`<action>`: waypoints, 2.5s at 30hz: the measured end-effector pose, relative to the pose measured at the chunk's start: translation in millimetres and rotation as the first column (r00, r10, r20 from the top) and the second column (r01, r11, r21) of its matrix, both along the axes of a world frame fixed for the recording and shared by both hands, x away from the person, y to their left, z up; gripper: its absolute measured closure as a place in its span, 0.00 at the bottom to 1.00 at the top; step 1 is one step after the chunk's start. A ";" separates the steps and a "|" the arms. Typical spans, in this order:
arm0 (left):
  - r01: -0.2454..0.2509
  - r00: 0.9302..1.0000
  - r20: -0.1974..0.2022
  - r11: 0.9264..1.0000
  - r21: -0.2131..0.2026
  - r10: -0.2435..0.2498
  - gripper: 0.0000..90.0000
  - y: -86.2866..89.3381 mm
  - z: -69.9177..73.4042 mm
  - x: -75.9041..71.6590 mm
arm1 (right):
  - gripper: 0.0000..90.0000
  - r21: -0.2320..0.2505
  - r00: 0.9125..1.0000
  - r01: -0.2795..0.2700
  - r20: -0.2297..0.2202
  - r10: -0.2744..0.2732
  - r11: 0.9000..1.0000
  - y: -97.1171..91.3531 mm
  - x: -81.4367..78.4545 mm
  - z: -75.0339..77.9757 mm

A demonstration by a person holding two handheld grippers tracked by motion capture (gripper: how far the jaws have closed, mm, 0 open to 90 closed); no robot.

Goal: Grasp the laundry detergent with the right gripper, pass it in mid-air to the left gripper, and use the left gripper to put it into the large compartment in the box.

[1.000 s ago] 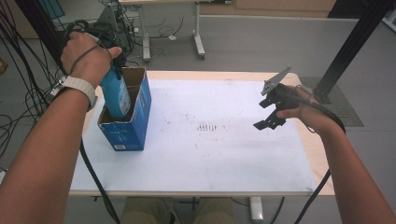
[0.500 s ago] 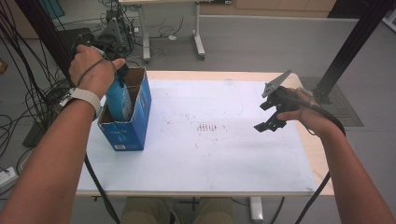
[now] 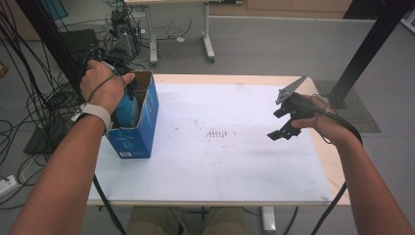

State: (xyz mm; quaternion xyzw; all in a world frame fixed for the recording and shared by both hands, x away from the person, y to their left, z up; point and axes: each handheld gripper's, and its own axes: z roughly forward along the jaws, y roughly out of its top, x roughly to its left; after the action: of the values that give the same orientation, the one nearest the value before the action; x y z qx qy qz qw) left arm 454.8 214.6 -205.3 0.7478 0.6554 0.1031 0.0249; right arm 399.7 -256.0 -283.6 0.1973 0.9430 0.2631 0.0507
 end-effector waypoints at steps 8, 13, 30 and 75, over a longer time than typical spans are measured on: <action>0.007 1.000 0.000 1.000 -0.006 -0.007 0.42 1.4 -17.3 -1.1 | 0.10 -0.002 1.000 -0.002 0.003 0.002 1.000 -0.4 -0.6 -0.4; 0.002 1.000 -0.003 1.000 -0.002 -0.002 0.42 2.9 -26.7 -1.3 | 0.10 -0.011 1.000 0.004 -0.004 -0.004 1.000 -3.0 -1.3 -2.8; 0.017 0.999 -0.028 1.000 0.004 -0.017 0.42 3.5 -56.0 -0.5 | 0.10 -0.013 1.000 0.010 -0.016 -0.010 1.000 -4.9 -0.6 -7.1; 0.021 0.999 -0.032 1.000 0.021 -0.020 0.41 0.4 -57.4 -2.0 | 0.10 -0.017 1.000 0.005 -0.011 -0.005 1.000 -4.5 -3.0 -6.7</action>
State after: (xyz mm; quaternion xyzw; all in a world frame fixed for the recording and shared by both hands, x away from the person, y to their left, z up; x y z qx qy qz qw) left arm 452.8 215.0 -262.7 0.7562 0.6469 0.0980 0.0077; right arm 396.7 -260.6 -290.4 0.2007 0.9450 0.2538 0.0477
